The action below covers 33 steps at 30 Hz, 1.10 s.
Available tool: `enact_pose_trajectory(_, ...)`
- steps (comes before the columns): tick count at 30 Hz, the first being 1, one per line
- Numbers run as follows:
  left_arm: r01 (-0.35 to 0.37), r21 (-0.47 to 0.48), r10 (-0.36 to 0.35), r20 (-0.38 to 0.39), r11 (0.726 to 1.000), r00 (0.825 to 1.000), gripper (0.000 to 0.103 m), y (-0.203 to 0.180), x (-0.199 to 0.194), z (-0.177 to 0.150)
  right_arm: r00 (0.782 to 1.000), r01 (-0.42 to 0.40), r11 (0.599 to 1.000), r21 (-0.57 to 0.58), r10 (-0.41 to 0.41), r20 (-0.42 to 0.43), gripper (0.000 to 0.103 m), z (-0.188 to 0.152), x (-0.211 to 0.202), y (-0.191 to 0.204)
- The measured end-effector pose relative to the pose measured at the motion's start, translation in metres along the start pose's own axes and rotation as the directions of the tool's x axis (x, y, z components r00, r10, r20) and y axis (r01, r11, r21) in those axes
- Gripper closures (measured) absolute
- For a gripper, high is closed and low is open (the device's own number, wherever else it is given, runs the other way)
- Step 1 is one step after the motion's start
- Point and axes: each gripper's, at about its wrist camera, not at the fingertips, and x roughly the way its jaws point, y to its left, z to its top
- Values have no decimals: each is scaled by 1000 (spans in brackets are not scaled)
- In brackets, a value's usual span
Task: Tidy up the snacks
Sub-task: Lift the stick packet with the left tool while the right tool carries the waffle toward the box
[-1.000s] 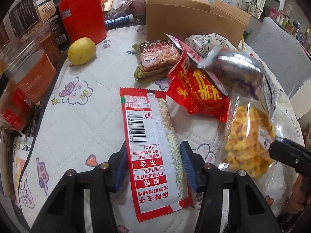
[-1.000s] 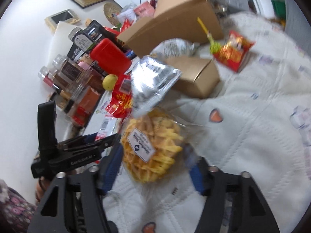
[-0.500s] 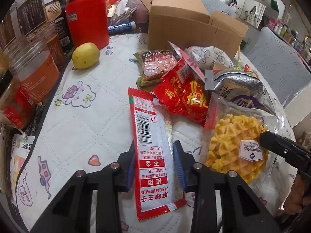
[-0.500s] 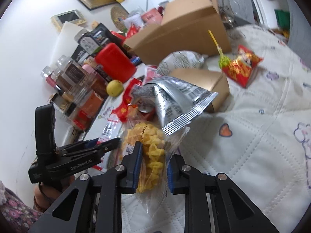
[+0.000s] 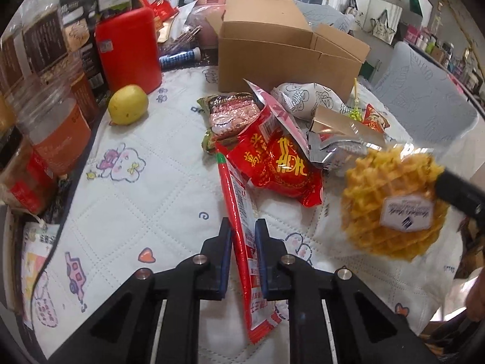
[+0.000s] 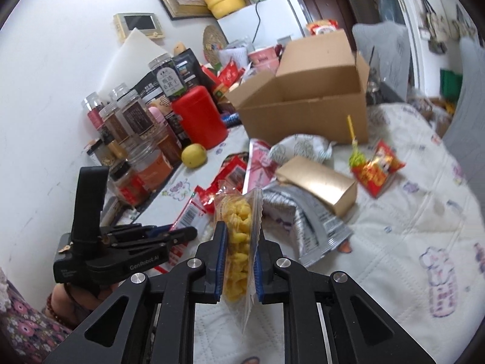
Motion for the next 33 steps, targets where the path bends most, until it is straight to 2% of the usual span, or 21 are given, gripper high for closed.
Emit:
enact_pose_trajectory(3, -49, 71, 48, 22, 996, 999, 88, -12, -2, 0, 997, 78, 996, -53, -77, 18, 88, 3, -9, 6)
enact_pose_trajectory(7, -67, 134, 63, 30, 989, 998, 88, -23, 1, -2, 982, 190, 968, -163, -186, 40, 88, 2, -11, 19)
enact_pose_trajectory(11, -47, 160, 48, -2, 986, 999, 88, -26, 11, -2, 985, 169, 970, -172, -169, 15, 88, -1, -4, 19)
enact_pose_trajectory(13, -30, 172, 40, -57, 985, 998, 87, -26, 25, -4, 986, 166, 971, -172, -166, 14, 88, -3, -1, 19)
enact_pose_trajectory(18, 30, 68, -25, -68, 997, 997, 89, -14, 26, -3, 987, 163, 967, -194, -162, 19, 87, -4, 0, 24)
enact_pose_trajectory(21, 31, 69, -28, -51, 997, 998, 90, -15, 20, -3, 985, 172, 961, -216, -171, 24, 87, -4, 0, 29)
enact_pose_trajectory(24, 62, 47, -61, -30, 997, 998, 92, -12, 6, -2, 987, 161, 967, -195, -159, 28, 87, -2, -2, 27)
enact_pose_trajectory(33, 57, 14, -58, 83, 998, 995, 93, 1, -36, 15, 987, 150, 971, -187, -136, 88, 88, 16, -14, 27)
